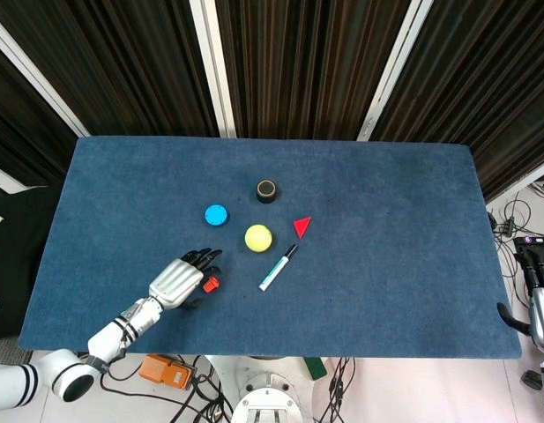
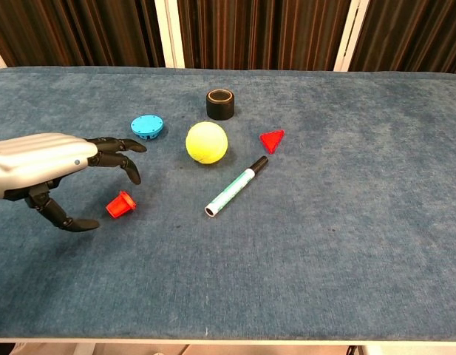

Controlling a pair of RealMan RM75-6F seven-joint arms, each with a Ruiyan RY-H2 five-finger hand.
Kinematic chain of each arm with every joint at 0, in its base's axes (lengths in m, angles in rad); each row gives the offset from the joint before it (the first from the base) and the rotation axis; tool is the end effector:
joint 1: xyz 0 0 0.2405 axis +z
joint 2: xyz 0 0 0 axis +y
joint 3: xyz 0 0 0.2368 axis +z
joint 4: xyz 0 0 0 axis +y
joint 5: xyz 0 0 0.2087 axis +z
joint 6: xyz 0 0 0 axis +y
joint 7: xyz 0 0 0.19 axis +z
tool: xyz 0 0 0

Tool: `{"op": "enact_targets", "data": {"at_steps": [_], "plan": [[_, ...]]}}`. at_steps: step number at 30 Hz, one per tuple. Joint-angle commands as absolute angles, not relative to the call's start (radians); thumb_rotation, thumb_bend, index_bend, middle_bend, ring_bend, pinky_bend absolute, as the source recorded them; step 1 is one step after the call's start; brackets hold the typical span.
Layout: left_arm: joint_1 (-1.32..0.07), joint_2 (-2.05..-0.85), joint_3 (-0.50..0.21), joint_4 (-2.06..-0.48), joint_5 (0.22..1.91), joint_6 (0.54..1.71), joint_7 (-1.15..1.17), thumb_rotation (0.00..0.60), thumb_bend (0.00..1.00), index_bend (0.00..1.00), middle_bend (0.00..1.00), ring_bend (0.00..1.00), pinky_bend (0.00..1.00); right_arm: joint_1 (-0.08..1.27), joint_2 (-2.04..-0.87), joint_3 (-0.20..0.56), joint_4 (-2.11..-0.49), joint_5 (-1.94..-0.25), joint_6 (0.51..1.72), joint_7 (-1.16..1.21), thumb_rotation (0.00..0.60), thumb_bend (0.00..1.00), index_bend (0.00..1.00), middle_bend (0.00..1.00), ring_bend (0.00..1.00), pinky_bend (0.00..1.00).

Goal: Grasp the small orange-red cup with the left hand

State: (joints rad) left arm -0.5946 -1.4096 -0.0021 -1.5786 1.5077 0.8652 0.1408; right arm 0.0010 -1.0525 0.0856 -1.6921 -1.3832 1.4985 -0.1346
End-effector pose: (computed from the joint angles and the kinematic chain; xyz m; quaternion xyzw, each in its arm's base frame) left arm -0.1618 0.2845 -0.0478 -0.8271 -0.3631 -0.3132 0.2931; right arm -0.3158 -0.2051 0.1809 0.5568 -0.3883 0.3200 0.6609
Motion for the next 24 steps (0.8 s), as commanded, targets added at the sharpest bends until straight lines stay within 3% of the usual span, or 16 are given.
{"op": "enact_targets", "data": {"at_steps": [1,24], "plan": [[-0.602,-1.419,0.002,-1.561,1.509,0.864,0.128,0.6,0.24,0.29,0.02,0.0,0.16,0.001,-1.053,0.086,-1.692,-1.382,1.499,-0.134,0.6,0.4,0.18,0.13,0.06,0.0],[-0.633,-1.449,0.033,-1.475,1.526,0.869,0.035,0.6,0.32,0.35,0.02,0.0,0.16,-0.001,-1.053,0.09,-1.695,-1.366,1.5,-0.142,0.6,0.4,0.18,0.13,0.06,0.0]]}}
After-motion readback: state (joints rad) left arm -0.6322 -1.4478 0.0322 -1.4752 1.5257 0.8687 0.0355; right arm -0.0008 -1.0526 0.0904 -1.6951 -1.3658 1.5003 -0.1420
